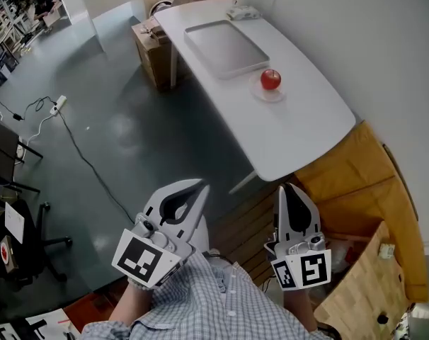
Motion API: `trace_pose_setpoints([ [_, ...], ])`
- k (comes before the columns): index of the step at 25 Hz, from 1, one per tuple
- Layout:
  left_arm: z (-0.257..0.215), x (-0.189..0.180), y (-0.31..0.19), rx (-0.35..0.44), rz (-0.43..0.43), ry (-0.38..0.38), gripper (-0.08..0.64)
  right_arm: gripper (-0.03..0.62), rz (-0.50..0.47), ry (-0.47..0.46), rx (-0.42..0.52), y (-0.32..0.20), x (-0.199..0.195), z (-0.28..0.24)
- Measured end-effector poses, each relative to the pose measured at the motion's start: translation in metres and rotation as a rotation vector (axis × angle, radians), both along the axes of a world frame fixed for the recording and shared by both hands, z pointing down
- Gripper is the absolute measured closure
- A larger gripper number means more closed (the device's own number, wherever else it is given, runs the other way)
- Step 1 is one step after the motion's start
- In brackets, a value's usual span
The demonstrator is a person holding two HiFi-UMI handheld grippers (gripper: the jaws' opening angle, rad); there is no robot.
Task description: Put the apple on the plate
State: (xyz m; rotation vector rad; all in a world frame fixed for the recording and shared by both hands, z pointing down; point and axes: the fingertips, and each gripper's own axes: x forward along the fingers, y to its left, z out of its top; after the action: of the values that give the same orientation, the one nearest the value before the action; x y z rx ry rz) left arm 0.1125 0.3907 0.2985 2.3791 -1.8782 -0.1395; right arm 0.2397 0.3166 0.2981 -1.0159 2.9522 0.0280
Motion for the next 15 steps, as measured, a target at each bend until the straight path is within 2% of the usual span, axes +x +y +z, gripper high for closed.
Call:
trace_pose_setpoints([
  [3,0.008,-0.009,-0.023,-0.023,0.021,-0.003,0.551,0.558,0.013,0.005,-0.007,-0.019,-0.009,0.005],
  [7,0.011,-0.026,-0.053,-0.042,0.028,-0.053,0.551,0.558,0.006,0.044,-0.016,-0.049,-0.028,0.014],
  [15,-0.007,-0.104,-0.115,-0.067,0.021,-0.042,0.551,0.558,-0.001,0.057,-0.018,-0.123,-0.111,-0.018],
])
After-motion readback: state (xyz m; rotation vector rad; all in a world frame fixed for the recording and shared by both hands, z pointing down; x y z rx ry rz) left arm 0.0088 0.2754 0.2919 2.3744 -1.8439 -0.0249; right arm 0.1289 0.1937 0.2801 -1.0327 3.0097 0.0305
